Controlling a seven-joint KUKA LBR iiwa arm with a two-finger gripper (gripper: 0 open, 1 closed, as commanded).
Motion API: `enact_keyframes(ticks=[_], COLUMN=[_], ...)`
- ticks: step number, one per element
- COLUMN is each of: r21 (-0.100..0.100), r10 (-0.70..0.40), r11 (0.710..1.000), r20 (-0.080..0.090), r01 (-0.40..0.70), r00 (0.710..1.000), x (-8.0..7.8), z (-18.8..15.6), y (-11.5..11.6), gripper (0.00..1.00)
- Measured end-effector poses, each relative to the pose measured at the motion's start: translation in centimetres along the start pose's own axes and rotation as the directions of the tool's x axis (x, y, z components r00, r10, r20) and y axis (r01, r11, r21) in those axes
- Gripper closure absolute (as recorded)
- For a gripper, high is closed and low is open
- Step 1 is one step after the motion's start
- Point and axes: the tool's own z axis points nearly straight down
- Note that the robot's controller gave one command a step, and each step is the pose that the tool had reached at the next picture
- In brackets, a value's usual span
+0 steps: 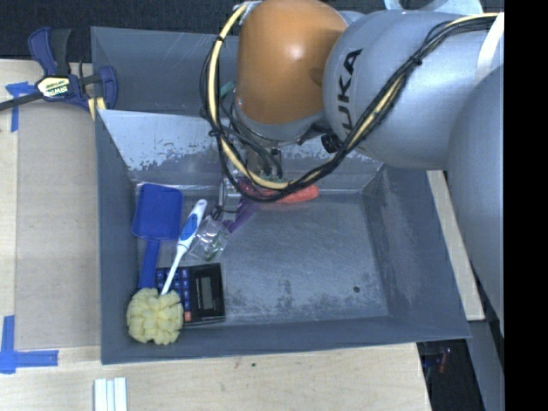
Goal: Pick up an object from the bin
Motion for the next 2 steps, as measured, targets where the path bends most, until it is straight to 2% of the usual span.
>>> enact_keyframes(ticks=[1, 2], r21=[0.000, 0.000], r10=[0.000, -0.022], r11=[1.000, 1.000], r20=[0.000, 0.001], r01=[0.000, 0.022], r00=[1.000, 1.000], x=[0.0, 1.5], z=[0.0, 6.9], y=[0.0, 1.7], gripper=[0.00, 0.00])
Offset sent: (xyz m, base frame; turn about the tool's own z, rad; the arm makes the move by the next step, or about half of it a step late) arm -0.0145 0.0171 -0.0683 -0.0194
